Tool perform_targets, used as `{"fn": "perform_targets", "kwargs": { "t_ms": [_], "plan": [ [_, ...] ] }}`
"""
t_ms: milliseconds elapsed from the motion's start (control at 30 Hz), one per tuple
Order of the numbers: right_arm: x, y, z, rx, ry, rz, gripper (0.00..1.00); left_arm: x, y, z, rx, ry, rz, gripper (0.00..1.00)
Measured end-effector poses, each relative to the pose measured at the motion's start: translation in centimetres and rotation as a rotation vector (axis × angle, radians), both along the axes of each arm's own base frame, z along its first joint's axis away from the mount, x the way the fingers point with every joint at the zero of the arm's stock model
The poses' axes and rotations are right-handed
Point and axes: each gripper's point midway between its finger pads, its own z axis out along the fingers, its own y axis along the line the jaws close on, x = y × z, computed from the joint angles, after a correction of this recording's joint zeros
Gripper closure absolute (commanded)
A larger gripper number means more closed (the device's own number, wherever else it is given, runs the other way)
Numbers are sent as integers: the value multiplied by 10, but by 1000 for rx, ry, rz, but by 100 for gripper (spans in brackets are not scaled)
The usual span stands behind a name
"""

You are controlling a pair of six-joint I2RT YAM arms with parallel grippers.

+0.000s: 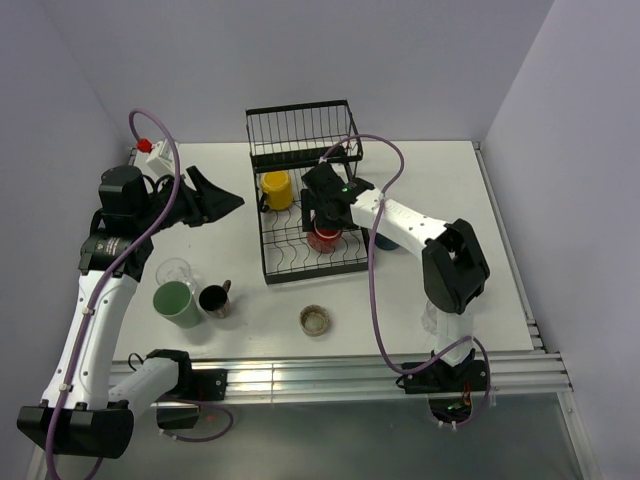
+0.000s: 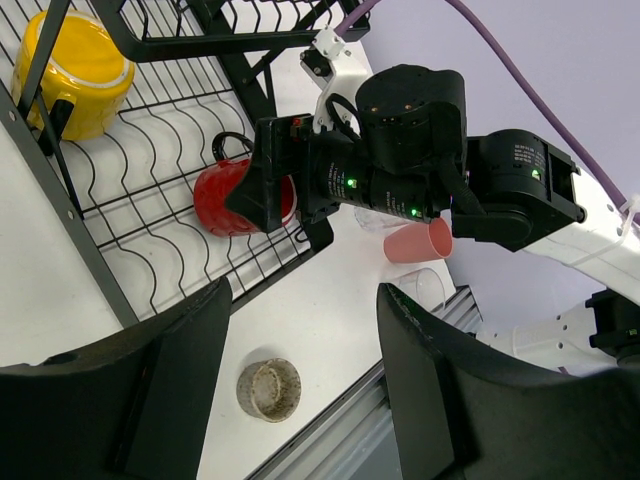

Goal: Load the cups into the dish rack
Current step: Place the cup upside down on the dish rack

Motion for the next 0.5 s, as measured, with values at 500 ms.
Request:
{"fn": "perform_targets", "kwargs": {
  "t_ms": [500],
  "plan": [
    [0,0,0,-19,-5,-17,0,0,1,0,2,1,4,23]
  ]
}}
